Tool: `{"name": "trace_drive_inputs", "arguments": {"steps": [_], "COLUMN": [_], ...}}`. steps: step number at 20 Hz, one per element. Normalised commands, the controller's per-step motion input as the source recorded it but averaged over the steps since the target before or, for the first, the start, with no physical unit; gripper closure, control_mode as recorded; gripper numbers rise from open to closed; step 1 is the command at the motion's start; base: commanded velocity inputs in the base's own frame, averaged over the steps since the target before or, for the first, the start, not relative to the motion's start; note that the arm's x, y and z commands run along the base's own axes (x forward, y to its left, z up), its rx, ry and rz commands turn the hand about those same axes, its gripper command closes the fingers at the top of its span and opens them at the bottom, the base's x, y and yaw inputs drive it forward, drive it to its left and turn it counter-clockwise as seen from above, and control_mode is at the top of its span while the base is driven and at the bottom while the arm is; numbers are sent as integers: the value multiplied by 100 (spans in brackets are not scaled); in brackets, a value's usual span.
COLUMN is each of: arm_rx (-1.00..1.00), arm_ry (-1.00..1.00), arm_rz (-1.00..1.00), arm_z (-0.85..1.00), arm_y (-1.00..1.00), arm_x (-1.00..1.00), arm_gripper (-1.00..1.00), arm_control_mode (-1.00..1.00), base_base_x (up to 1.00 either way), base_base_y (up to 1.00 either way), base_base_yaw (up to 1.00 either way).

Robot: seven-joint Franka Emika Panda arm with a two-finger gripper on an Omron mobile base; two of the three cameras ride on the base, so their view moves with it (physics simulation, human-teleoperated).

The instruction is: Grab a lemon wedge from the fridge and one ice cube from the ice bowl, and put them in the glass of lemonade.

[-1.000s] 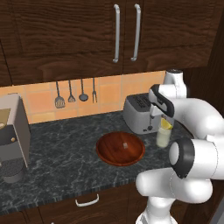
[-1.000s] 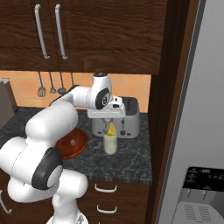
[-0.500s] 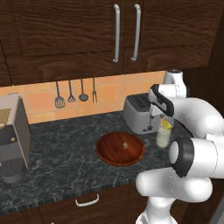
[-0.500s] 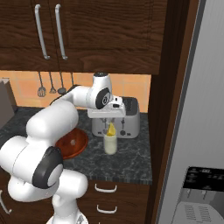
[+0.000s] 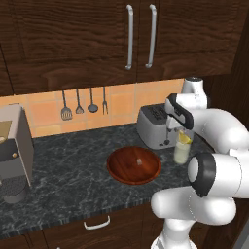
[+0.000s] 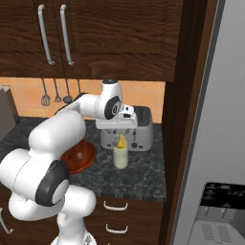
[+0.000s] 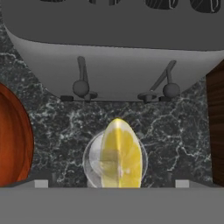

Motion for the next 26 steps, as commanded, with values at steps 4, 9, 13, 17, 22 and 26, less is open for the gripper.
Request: {"name": "trace_drive_inputs", "arguments": {"steps": [4, 9, 13, 17, 22, 26], "arm_rx": [0, 0, 0, 2, 7, 11], "arm_ry": [0, 0, 0, -3, -10, -15], "arm_rz": [0, 0, 0, 0, 0, 0], "arm_z": [0, 0, 0, 0, 10, 12], "arm_y": [0, 0, 0, 0, 0, 0], "arm_x": [0, 0, -3, -4, -13, -34], "arm_gripper": [-100, -100, -100, -100, -100, -100], "arm_control_mode": [-100, -100, -100, -100, -100, -100], "base_base_x": [0, 0, 0, 0, 0, 0], "base_base_y": [0, 0, 0, 0, 0, 0], "base_base_yaw": [0, 0, 0, 0, 0, 0]}}
